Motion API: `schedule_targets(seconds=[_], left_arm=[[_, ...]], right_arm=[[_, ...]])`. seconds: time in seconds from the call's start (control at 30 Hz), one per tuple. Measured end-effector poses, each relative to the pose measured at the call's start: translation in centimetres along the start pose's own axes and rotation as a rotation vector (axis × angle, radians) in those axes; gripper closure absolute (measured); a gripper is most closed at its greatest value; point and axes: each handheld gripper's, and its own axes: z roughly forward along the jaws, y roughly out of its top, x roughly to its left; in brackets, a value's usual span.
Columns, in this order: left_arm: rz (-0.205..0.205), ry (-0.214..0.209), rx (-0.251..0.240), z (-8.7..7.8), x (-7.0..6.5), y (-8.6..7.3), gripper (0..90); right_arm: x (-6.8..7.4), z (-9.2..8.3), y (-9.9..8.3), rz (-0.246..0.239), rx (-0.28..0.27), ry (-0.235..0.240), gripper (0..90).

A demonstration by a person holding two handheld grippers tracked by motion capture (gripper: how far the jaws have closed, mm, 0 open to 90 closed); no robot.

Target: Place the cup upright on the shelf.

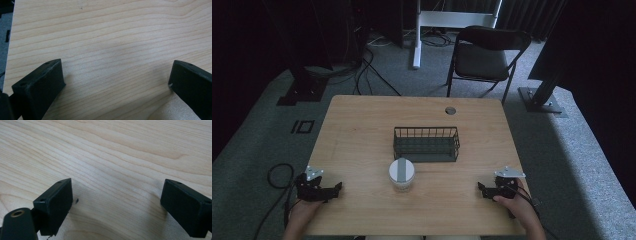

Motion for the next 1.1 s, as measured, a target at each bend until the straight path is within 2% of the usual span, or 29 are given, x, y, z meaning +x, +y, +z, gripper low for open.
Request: schedule_targets(seconds=[1.0,1.1], left_arm=[[0.000,-0.001,0.000,0.01,0.01,0.00,0.1],[0.001,-0.001,0.000,0.01,0.01,0.00,0.1]], right_arm=[[0.09,-0.01,0.07,0.004,-0.001,-0.006,11.5],[0.26,-0.07,0.24,-0.002,-0.025,0.003,11.5]])
